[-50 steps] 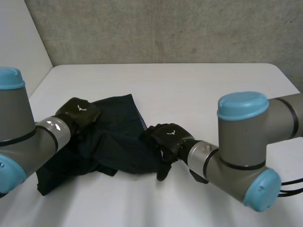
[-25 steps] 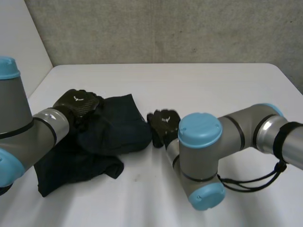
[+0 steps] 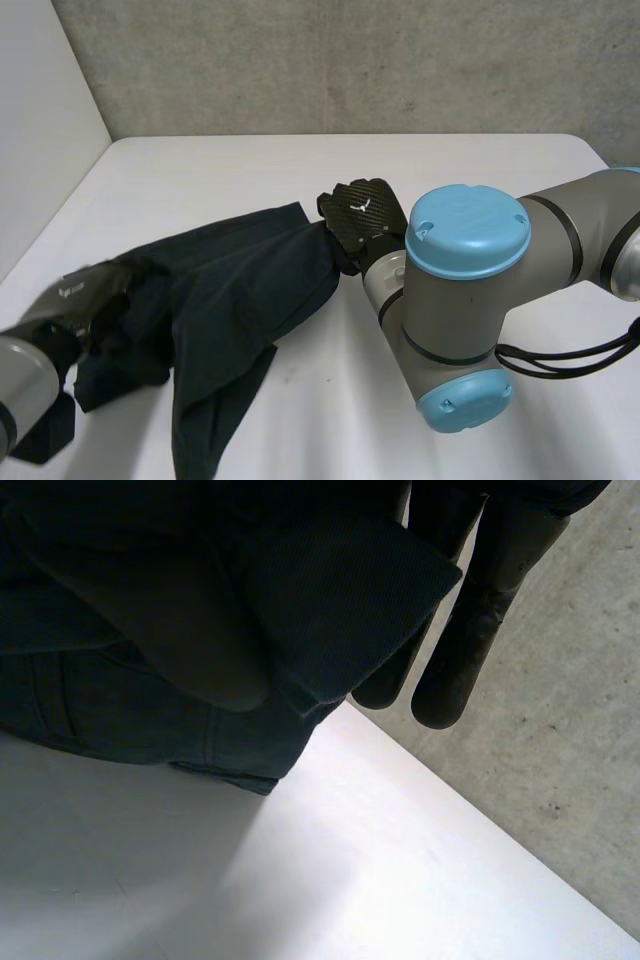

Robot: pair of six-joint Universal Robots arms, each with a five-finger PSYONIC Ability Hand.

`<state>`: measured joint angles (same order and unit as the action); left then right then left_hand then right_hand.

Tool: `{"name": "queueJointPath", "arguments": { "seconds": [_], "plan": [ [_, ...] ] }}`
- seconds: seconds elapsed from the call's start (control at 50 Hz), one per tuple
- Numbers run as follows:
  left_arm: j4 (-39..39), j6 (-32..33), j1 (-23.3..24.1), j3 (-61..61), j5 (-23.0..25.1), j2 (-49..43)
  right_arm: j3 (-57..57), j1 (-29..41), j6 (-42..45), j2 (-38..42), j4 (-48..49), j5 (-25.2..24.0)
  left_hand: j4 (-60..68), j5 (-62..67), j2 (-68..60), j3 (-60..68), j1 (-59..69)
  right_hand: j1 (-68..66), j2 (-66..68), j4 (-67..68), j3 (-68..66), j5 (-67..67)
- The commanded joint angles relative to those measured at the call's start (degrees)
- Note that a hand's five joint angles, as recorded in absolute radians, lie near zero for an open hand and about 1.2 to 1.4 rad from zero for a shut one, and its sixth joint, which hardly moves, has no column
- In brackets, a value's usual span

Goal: Fold the shorts.

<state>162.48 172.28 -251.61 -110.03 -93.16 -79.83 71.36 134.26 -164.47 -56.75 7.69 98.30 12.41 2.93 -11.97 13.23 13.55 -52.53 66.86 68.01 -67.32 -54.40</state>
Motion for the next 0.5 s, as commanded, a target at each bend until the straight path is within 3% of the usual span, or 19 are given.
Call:
{"name": "queueJointPath", "arguments": {
  "seconds": [0.02,0.28,0.5],
  "plan": [
    [-5.42,-2.38,-0.29,-2.82,0.26,0.29,-0.7,0.21,-0.06,0.94,0.31,0.58,-0.35,-0.86,-0.1,-1.17,-1.48,-27.47,13.14,11.99,-12.68,-15.6],
    [-5.86,-2.91,1.03,-6.6,0.18,-1.99,-2.01,0.3,-0.41,2.7,0.22,0.67,1.17,0.65,-1.61,0.34,0.03,-27.47,13.14,11.99,-12.68,-15.6],
    [-3.93,-7.04,2.43,-2.21,0.0,-11.48,-1.58,0.3,-0.94,2.17,0.05,0.67,2.01,1.49,-2.45,1.18,0.87,-27.47,13.14,11.99,-12.68,-15.6]
  ]
}}
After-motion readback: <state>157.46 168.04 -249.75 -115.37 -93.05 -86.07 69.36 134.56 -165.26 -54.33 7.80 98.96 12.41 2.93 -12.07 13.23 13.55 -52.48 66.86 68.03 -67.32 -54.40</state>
